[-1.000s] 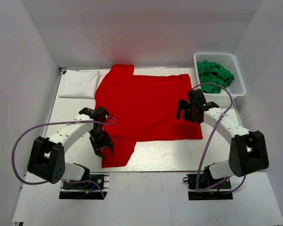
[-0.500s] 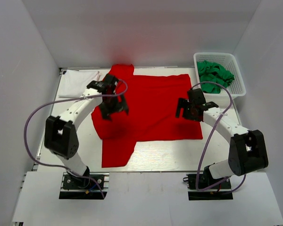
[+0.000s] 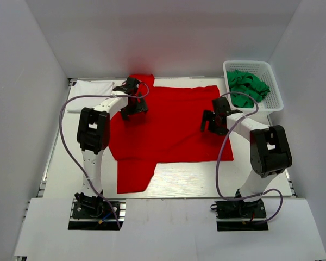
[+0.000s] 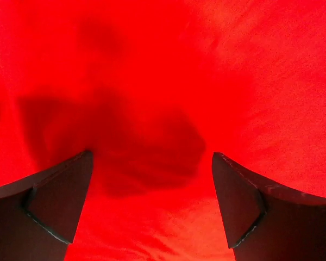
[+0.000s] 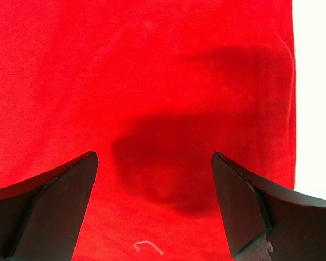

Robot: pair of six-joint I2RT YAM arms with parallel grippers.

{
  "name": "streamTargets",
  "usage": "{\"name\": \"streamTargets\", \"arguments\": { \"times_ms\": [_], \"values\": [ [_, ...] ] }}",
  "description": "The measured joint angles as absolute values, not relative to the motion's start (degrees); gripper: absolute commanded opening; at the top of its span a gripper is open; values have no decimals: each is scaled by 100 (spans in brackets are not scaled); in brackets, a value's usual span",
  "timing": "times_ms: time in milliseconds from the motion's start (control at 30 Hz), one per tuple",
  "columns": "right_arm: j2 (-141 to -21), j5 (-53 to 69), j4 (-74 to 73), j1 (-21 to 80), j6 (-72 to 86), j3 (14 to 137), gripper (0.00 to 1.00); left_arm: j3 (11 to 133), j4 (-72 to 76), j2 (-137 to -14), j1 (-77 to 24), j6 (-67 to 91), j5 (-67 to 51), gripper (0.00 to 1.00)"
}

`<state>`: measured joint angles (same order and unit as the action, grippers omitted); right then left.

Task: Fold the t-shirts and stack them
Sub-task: Grap the side of the flattened tshirt closest away from the robot with both arms

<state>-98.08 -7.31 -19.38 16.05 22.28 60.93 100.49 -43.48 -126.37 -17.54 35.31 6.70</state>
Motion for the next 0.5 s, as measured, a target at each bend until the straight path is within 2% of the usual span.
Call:
{"name": "streamTargets", "arguments": {
  "times_ms": [500],
  "values": [
    [-10444,-742,-1940,1214,2244,6528,90,11893,-3618,-13913,-1693,3192,635,100]
  ]
}}
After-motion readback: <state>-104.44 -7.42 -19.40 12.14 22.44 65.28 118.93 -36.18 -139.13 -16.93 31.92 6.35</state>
